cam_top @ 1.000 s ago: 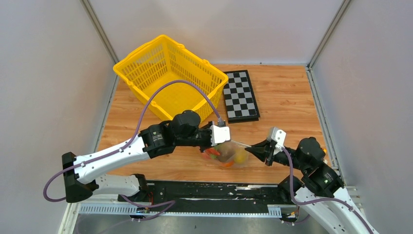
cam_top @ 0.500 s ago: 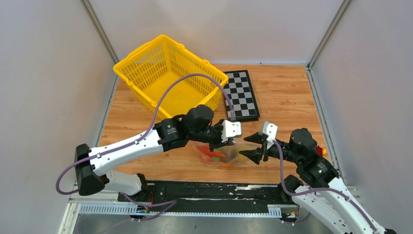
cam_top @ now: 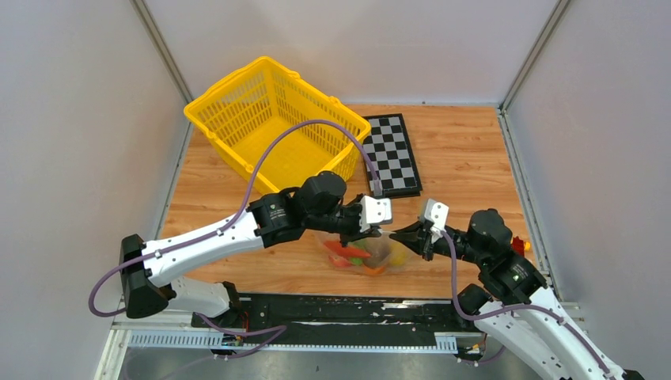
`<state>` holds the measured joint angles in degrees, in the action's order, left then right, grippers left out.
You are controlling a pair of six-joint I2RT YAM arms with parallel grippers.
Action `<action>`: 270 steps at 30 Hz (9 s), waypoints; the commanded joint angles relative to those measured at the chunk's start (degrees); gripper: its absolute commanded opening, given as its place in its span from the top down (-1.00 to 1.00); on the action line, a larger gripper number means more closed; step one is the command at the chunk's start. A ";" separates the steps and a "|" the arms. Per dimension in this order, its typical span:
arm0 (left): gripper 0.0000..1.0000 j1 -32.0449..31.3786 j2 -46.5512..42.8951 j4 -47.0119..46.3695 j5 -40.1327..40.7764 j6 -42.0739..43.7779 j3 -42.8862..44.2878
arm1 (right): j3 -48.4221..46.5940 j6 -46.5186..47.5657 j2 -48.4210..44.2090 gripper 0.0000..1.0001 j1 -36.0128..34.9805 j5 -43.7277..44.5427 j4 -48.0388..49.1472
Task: Place the food in the zip-top bag and seal the zipper
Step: Zip the zipper food storage bag at the center of the board, then place the zipper food storage bag at the center of the board, then move the zipper food storage bag to the center of the board.
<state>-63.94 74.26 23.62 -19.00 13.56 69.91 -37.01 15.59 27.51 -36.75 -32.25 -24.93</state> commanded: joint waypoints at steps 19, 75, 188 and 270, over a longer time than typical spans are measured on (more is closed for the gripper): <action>0.91 2.97 -11.19 -0.33 8.57 -0.63 -7.97 | 0.09 -1.57 -3.15 0.47 -0.08 0.45 2.56; 0.91 2.94 -9.58 -2.32 5.82 -3.89 -4.90 | -11.18 10.19 21.50 0.61 -4.30 -9.20 3.88; -1.00 5.32 -20.04 -14.74 23.61 -16.20 -19.59 | 0.49 -37.15 35.87 -0.32 -7.75 15.32 -2.97; -1.00 11.30 -7.39 -29.37 13.23 -26.89 -20.36 | 1.30 -41.38 10.35 -1.00 22.53 40.80 11.89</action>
<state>-52.51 71.20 -5.32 -4.08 -16.95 47.20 -37.30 -29.19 42.13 -14.41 5.87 -18.50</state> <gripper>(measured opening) 0.997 0.998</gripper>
